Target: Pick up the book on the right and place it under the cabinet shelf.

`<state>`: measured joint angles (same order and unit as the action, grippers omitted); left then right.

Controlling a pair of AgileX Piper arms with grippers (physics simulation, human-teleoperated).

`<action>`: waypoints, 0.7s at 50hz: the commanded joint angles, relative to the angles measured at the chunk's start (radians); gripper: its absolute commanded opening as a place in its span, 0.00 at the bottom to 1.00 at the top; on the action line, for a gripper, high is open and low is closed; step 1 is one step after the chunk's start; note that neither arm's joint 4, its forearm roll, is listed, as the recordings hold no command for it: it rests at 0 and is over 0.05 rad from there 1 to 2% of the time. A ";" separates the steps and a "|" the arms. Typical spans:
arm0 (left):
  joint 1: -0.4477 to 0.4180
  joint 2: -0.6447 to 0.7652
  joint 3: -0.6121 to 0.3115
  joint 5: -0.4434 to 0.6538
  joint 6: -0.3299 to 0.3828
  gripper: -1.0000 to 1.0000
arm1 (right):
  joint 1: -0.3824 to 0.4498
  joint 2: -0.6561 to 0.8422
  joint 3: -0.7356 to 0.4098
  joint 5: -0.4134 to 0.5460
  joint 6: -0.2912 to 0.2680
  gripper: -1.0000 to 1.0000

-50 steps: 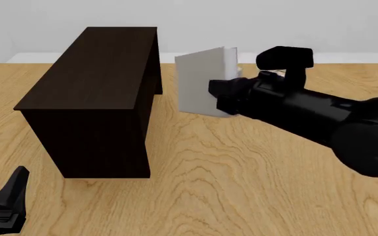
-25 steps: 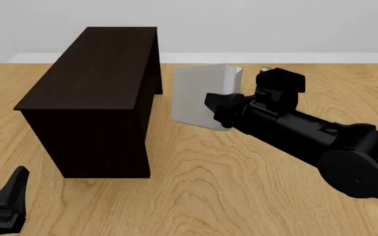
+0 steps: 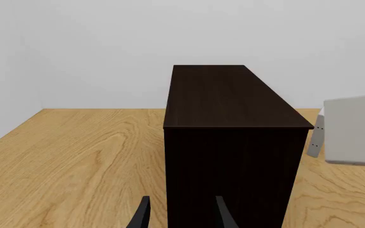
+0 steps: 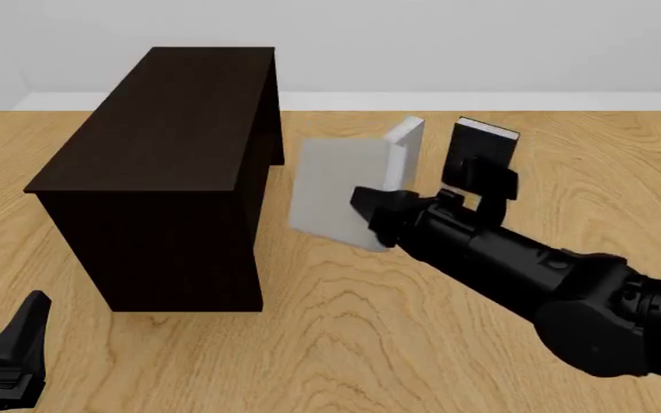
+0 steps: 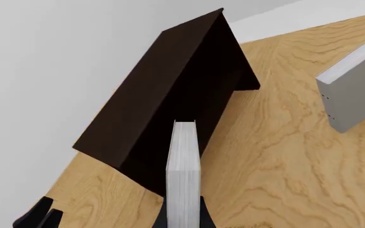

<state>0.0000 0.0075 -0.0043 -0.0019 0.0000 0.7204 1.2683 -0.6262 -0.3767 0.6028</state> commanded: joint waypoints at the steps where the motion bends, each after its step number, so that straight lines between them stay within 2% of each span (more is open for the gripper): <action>1: 0.000 0.000 0.000 0.000 0.000 1.00 | 0.001 0.034 0.024 -0.086 0.077 0.00; 18: 0.000 0.000 0.000 0.000 0.000 1.00 | -0.005 0.073 0.049 -0.144 0.106 0.00; 35: 0.000 0.000 0.000 0.000 0.000 1.00 | -0.038 0.188 0.078 -0.283 0.163 0.00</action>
<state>0.0000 0.0075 -0.0043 -0.0019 0.0000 0.7006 1.4001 -0.5499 -0.5821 0.7093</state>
